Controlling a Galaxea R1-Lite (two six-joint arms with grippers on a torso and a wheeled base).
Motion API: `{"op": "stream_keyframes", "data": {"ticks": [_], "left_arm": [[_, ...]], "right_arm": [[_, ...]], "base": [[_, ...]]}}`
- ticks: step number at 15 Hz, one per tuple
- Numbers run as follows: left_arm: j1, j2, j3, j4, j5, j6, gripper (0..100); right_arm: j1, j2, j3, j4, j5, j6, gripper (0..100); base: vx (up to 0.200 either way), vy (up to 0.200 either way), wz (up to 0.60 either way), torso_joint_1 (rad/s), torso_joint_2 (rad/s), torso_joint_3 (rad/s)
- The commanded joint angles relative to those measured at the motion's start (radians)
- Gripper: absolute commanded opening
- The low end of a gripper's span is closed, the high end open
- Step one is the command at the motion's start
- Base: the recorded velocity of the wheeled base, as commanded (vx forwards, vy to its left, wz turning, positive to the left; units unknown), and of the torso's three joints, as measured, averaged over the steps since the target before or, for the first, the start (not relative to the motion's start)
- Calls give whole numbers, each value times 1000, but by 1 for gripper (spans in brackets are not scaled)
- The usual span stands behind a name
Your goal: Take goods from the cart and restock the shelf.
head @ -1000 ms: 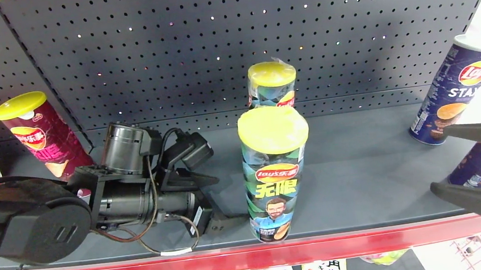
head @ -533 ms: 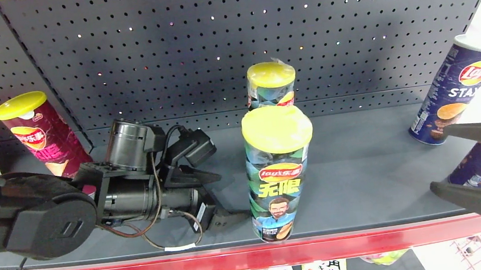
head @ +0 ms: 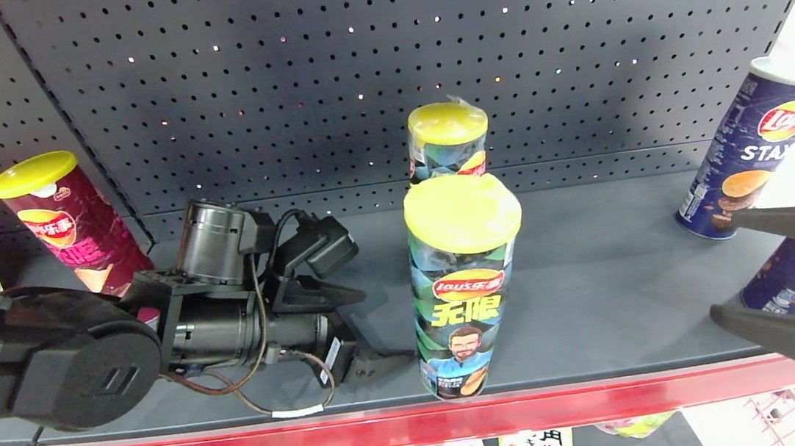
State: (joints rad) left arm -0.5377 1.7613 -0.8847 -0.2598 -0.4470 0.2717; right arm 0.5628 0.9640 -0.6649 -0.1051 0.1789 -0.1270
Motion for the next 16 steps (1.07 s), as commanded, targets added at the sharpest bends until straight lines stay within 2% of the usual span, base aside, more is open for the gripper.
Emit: {"op": "stream_keyframes", "data": {"ticks": [1, 3, 5, 6, 7, 8, 9, 10, 11, 12, 14, 16], "left_arm": [[51, -74, 44, -1, 1, 0, 100], [140, -244, 153, 1, 30, 0, 100], [182, -404, 243, 2, 145, 0, 100], [189, -577, 352, 4, 284, 1, 100], [189, -660, 394, 10, 318, 0, 100], [196, -786, 455, 28, 338, -6, 100], [258, -902, 495, 34, 344, -55, 100], [306, -961, 509, 34, 360, -91, 100], [329, -982, 509, 34, 381, -91, 100], [401, -1007, 506, 31, 410, -92, 100], [410, -1026, 471, 34, 406, -89, 100], [413, -1026, 472, 37, 410, -88, 100]], "right_arm": [[-11, 1, 7, -1, -6, -2, 100], [-12, -18, 34, -8, -10, -3, 100], [-17, -45, 64, -8, -38, -13, 100], [-18, -88, 93, -8, -125, -33, 100], [-18, -102, 107, -10, -150, -40, 100], [-23, -145, 123, -7, -157, -40, 100], [-58, -205, 154, 2, -173, -40, 100], [-110, -246, 195, 2, -200, -42, 100], [-139, -261, 212, 2, -214, -42, 100], [-253, -294, 242, 1, -236, -42, 100], [-399, -278, 234, -5, -231, -36, 100], [-474, -286, 248, -1, -225, -36, 100]], "base": [[0, 0, 0, 0, 0, 0], [0, 0, 0, 0, 0, 0], [0, 0, 0, 0, 0, 0], [0, 0, 0, 0, 0, 0], [0, 0, 0, 0, 0, 0], [0, 0, 0, 0, 0, 0], [0, 0, 0, 0, 0, 0], [0, 0, 0, 0, 0, 0], [0, 0, 0, 0, 0, 0], [0, 0, 0, 0, 0, 0], [0, 0, 0, 0, 0, 0], [0, 0, 0, 0, 0, 0]]}}
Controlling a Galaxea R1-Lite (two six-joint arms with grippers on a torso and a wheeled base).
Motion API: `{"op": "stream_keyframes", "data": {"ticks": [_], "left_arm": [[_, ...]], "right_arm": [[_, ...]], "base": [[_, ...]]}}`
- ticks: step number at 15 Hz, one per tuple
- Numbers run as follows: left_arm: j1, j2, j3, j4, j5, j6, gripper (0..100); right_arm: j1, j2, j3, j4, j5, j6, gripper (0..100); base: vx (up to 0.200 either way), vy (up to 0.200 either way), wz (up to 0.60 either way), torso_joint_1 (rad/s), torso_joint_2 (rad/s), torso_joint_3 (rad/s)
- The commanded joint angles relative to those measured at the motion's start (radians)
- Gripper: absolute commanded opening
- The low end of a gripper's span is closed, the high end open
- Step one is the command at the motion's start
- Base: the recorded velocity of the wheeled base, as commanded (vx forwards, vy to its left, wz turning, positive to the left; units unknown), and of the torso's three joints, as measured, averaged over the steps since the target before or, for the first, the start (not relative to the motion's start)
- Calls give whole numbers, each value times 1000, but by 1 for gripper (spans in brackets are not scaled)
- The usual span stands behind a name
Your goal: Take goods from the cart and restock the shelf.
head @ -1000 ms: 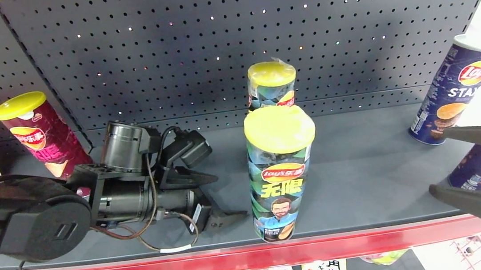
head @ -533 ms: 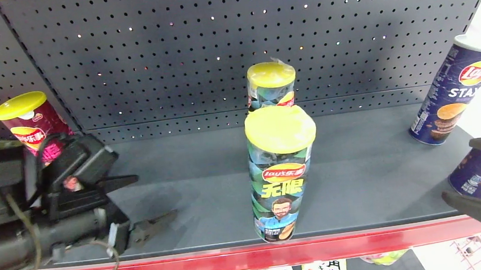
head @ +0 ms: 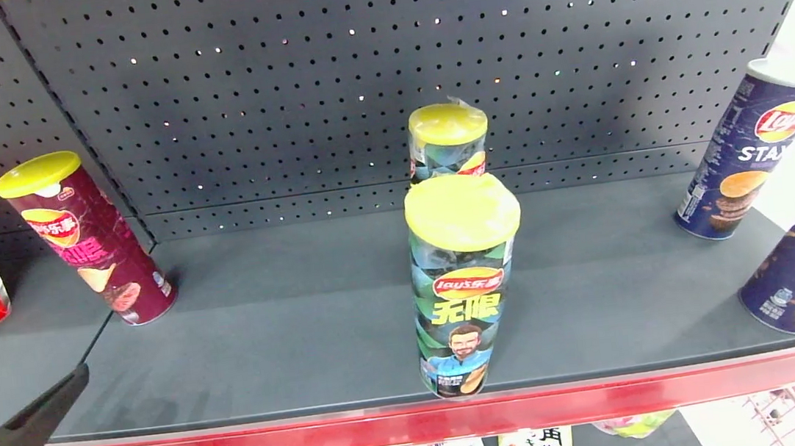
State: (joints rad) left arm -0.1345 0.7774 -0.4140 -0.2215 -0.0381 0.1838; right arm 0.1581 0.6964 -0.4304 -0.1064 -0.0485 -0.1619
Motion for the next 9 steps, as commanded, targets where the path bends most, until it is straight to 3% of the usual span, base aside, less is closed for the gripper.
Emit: {"op": "stream_keyframes", "data": {"ticks": [1, 2, 4, 9], "left_arm": [[10, -44, 0, 2, 1, 13, 100], [10, -46, 0, 2, 1, 37, 100], [10, -44, 3, 7, 4, 45, 100], [13, -47, 20, 8, 40, 45, 100]], "right_arm": [[-83, -21, 12, 1, 2, 1, 100], [-94, -21, 12, -1, 4, 1, 100], [-94, -21, 24, -1, 4, 21, 100], [-89, -64, 79, -9, 6, 25, 100]], "base": [[0, 0, 0, 0, 0, 0], [0, 0, 0, 0, 0, 0], [0, 0, 0, 0, 0, 0], [-200, 0, 0, 3, 2, 3]]}}
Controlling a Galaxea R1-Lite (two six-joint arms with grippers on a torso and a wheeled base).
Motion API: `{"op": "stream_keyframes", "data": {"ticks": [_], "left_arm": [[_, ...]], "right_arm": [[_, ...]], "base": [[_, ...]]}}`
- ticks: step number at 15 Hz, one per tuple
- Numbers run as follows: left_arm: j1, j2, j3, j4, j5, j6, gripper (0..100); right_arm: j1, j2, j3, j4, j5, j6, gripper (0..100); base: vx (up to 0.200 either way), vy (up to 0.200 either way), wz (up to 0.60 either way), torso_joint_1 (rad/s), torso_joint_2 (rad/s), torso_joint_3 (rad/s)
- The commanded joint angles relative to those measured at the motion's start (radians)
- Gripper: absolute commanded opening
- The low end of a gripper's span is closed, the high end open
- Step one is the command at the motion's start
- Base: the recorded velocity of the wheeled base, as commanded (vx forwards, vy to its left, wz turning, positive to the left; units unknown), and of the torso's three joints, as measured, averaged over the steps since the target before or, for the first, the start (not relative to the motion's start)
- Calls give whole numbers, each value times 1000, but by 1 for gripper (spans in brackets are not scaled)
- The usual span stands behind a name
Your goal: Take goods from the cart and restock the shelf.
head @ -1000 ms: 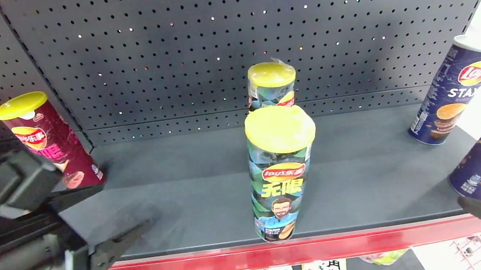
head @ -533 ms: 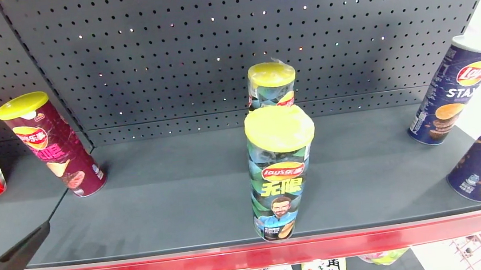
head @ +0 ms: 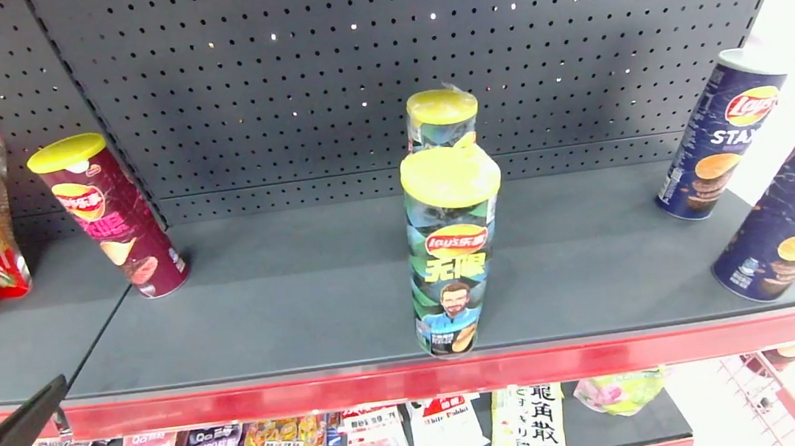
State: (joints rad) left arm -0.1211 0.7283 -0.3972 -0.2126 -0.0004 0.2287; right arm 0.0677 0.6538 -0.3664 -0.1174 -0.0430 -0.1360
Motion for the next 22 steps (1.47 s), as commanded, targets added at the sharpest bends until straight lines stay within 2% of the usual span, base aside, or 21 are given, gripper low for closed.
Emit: {"op": "stream_keyframes", "data": {"ticks": [1, 7, 22], "left_arm": [[0, 0, 3, -2, 2, 0, 100], [0, -13, 6, -2, 0, 1, 100], [0, -40, 32, -1, -1, 8, 100]], "right_arm": [[1, -39, 23, 5, 12, -2, 100], [1, -65, 27, 12, 29, -7, 100], [3, -63, 35, 12, 31, -24, 100]], "base": [[-200, 0, 0, -7, -2, 2], [-33, 0, 0, 0, 0, 2], [0, -200, 0, 3, 5, 0]]}}
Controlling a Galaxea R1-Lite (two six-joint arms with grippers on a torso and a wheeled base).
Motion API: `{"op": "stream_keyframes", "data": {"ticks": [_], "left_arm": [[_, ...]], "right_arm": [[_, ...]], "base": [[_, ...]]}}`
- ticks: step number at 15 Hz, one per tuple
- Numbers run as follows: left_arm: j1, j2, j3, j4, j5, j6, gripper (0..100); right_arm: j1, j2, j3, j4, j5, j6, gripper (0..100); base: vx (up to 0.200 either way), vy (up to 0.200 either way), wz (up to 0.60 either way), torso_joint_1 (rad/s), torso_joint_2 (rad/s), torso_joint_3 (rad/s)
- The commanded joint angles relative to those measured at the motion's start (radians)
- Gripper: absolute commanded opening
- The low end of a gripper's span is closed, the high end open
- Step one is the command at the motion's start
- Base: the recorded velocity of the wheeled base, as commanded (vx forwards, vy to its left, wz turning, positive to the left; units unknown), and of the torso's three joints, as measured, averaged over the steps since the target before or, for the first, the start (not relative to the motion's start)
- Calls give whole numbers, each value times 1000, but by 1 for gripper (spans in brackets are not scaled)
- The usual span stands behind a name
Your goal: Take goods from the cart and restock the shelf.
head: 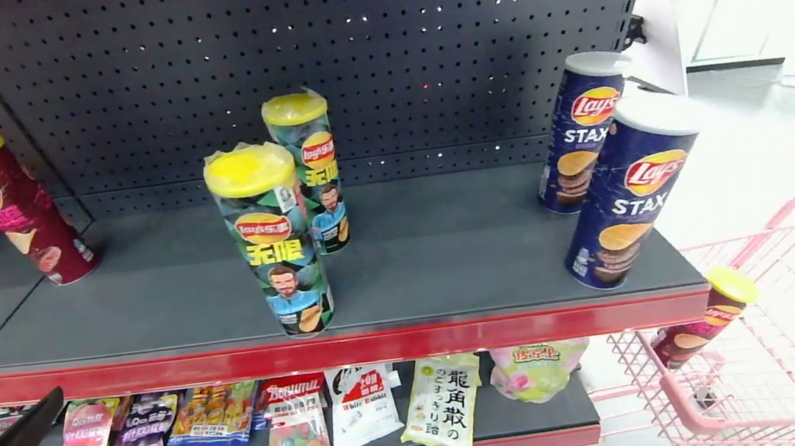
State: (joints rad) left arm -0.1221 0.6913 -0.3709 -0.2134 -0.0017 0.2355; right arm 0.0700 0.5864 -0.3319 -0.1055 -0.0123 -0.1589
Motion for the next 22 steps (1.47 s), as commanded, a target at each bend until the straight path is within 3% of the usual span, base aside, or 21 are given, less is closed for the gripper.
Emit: {"op": "stream_keyframes", "data": {"ticks": [1, 3, 6, 10, 13, 17, 22], "left_arm": [[1, -9, 7, 0, 0, 7, 100], [-1, -21, 23, 0, -3, 30, 100], [-2, -32, 21, -1, -11, 30, 100], [-5, -116, 53, 5, -90, 30, 100], [-5, -144, 63, 34, -93, 30, 100], [-5, -164, 64, 40, -138, 30, 100], [-5, -312, 55, 220, -241, 25, 100]], "right_arm": [[1, 4, 1, 0, 0, -1, 100], [1, 6, 1, 0, 0, -1, 100], [1, 4, 4, 0, 0, -1, 100], [1, 6, 7, 0, 0, -1, 100], [1, 13, 5, 0, 0, -1, 100], [1, 13, 19, 0, 0, -1, 100], [-1, 13, 21, 0, -3, -1, 100]], "base": [[0, -200, 0, 2, 2, 2], [0, -100, 0, 4, 6, -1], [0, 0, 0, 0, 0, 0], [0, 0, -600, 0, 2, 0], [0, 0, -600, 2, 2, 4], [0, 0, 0, 0, 0, 0], [0, 0, 0, -36, 80, 54]]}}
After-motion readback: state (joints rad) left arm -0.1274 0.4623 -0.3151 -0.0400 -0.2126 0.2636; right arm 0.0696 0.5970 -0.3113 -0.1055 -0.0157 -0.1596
